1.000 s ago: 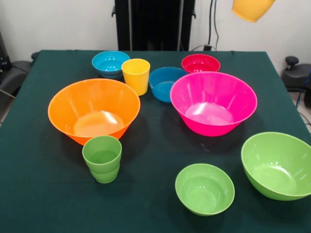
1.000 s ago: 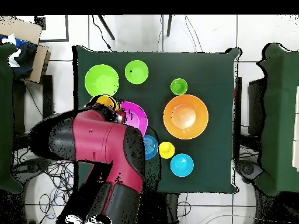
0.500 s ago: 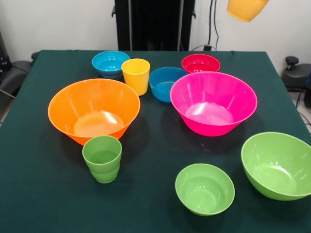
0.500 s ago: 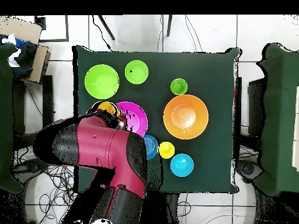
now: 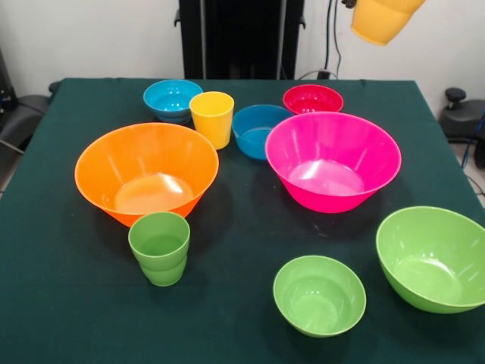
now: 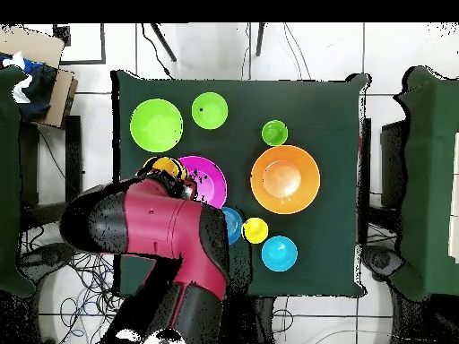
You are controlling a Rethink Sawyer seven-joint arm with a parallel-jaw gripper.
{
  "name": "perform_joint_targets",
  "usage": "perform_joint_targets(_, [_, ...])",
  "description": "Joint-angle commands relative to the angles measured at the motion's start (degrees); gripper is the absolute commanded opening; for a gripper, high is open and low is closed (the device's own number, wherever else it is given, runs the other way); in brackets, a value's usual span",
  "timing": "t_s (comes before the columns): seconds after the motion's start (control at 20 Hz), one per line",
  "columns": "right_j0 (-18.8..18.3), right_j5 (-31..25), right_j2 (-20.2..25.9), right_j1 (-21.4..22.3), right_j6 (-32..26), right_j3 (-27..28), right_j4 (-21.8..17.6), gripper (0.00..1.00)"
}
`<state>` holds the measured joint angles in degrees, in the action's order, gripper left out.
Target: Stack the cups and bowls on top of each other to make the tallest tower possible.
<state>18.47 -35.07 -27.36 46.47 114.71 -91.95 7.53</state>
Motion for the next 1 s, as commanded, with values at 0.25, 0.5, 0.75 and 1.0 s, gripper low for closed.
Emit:
perform_joint_targets(0.25, [-2.64,3.4,7.1,-3.22,3.04,-2.81,-3.15,0.0])
perform_joint_targets(0.5, [-3.27,5.38,6.93,-4.59,3.37,-1.95,-3.98,0.0])
perform_joint_targets(0.75, [-4.22,8.07,7.07,-5.83,3.36,-2.17,-4.37,0.0])
perform_joint_targets(1.0, [-3.99,5.39,6.98,-1.68,2.24,-6.44,-3.72,0.0])
